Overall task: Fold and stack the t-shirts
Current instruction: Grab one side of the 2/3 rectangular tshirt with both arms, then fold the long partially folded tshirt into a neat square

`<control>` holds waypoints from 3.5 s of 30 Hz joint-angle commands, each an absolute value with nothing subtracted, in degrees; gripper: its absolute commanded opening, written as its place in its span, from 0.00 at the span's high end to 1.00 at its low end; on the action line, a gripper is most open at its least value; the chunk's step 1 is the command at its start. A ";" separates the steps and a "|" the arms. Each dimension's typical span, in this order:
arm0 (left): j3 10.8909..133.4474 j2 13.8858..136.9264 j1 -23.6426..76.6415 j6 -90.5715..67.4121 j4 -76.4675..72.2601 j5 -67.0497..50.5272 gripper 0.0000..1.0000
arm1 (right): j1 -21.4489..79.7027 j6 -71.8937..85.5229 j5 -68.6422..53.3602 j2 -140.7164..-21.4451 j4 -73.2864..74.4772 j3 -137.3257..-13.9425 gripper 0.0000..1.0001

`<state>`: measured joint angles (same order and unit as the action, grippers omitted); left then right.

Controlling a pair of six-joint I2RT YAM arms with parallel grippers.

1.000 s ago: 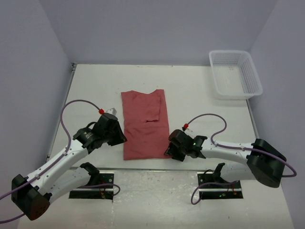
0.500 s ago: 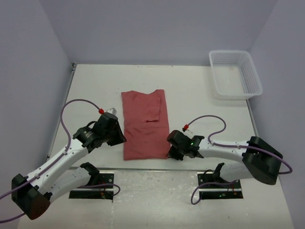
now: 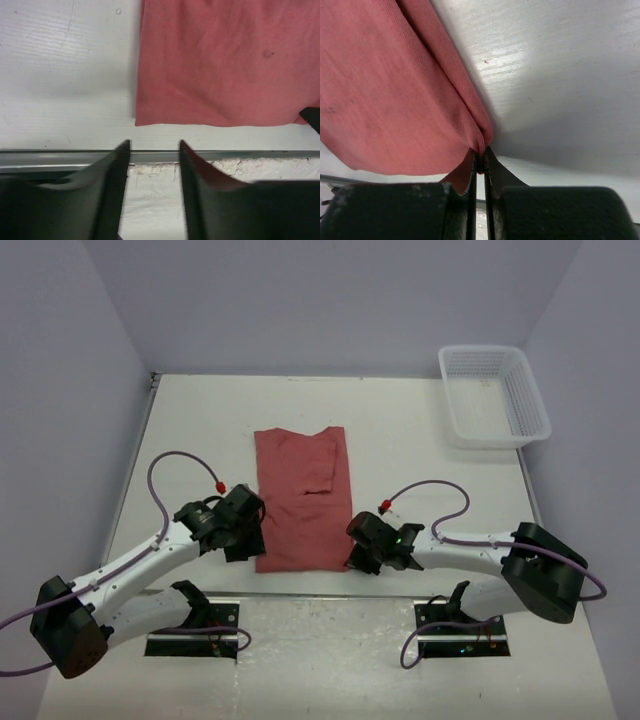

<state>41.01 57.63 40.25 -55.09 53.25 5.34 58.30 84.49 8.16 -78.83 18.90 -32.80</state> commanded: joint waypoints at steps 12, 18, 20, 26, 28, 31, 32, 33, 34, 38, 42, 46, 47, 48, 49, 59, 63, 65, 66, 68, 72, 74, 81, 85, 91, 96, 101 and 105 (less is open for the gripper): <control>33.84 61.87 41.13 -60.38 46.23 1.76 0.51 | 58.62 81.65 12.22 -79.81 24.00 -26.54 1.00; 33.31 63.63 41.22 -59.77 45.35 2.81 0.52 | 58.71 81.74 11.95 -79.28 23.64 -26.28 1.00; 33.40 64.16 41.22 -59.50 44.83 2.90 0.52 | 58.62 81.74 11.95 -79.19 23.82 -26.28 1.00; 32.44 65.92 41.13 -59.06 43.07 2.99 0.52 | 58.62 82.35 12.04 -78.14 24.43 -25.75 1.00; 31.64 66.27 41.13 -59.06 41.67 2.99 0.52 | 58.62 82.53 12.04 -77.61 24.52 -25.58 1.00; 30.15 67.58 41.22 -59.06 40.00 2.37 0.53 | 58.62 82.62 12.04 -77.43 24.87 -25.58 1.00; 29.36 67.94 41.13 -59.06 39.56 2.37 0.54 | 58.62 82.70 12.04 -77.43 24.96 -25.66 1.00; 29.09 68.03 41.22 -59.06 38.94 2.37 0.54 | 58.62 82.79 12.04 -77.34 25.13 -25.66 1.00; 28.92 68.03 41.13 -59.06 38.67 2.55 0.54 | 58.62 82.71 11.95 -77.26 24.96 -25.49 1.00; 28.83 68.11 41.13 -58.98 38.06 3.51 0.57 | 58.62 82.62 11.69 -77.43 24.96 -25.66 1.00; 30.32 67.94 41.13 -58.89 39.02 5.36 0.62 | 58.71 82.62 11.16 -77.70 24.61 -25.58 1.00; 30.67 67.32 41.13 -58.89 39.81 6.06 0.62 | 58.80 83.14 11.51 -77.35 25.13 -25.49 1.00; 30.67 67.50 41.13 -58.97 39.90 6.33 0.62 | 58.89 83.06 11.51 -77.26 25.22 -25.66 1.00; 30.50 67.76 41.22 -59.06 39.90 6.42 0.63 | 58.89 83.06 11.60 -77.26 25.40 -25.75 1.00; 30.32 68.46 41.22 -59.24 39.73 6.59 0.63 | 58.97 82.97 11.60 -77.26 25.40 -25.84 1.00; 28.39 73.65 40.96 -58.80 36.21 8.61 0.87 | 60.12 83.23 11.34 -79.36 25.58 -26.98 1.00; 28.56 72.78 40.96 -58.62 36.91 8.09 1.00 | 60.12 83.41 11.86 -79.02 26.63 -27.68 1.00; 28.83 70.94 40.96 -58.27 37.61 7.12 1.00 | 60.29 83.23 12.74 -78.58 27.94 -28.30 1.00; 29.09 70.14 40.96 -58.27 38.05 6.95 1.00 | 60.29 83.06 13.27 -78.40 29.34 -28.65 1.00; 29.79 68.39 41.04 -58.36 40.07 6.68 1.00 | 60.38 82.10 14.84 -78.05 30.75 -29.70 1.00; 31.90 62.59 41.04 -58.80 43.59 6.42 1.00 | 60.38 79.02 17.22 -77.61 34.53 -31.55 1.00; 32.78 61.35 41.04 -58.62 46.48 6.77 1.00 | 60.90 77.00 17.84 -76.73 35.95 -31.99 1.00; 34.37 56.17 41.22 -57.48 50.89 5.02 1.00 | 62.23 71.64 17.76 -73.74 38.41 -33.83 1.00; 34.10 53.88 41.31 -57.48 52.12 4.04 1.00 | 64.07 73.03 17.58 -72.86 41.21 -35.86 1.00; 34.54 51.07 41.48 -56.87 54.05 2.99 1.00 | 65.04 73.91 17.14 -70.31 43.41 -36.74 1.00; 35.59 50.28 41.57 -56.43 54.75 2.29 1.00 | 65.74 74.09 16.96 -68.91 45.61 -38.05 1.00; 36.91 48.87 41.66 -56.51 55.55 1.58 1.00 | 66.01 71.90 19.07 -68.56 50.27 -43.14 1.00; 41.65 49.48 41.57 -56.16 56.86 4.12 1.00 | 65.83 68.47 21.09 -70.30 53.43 -49.99 1.00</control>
<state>36.91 49.63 41.76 -57.78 52.49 0.01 65.89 72.27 15.40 -69.78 44.60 -45.21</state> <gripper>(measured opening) 0.018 0.023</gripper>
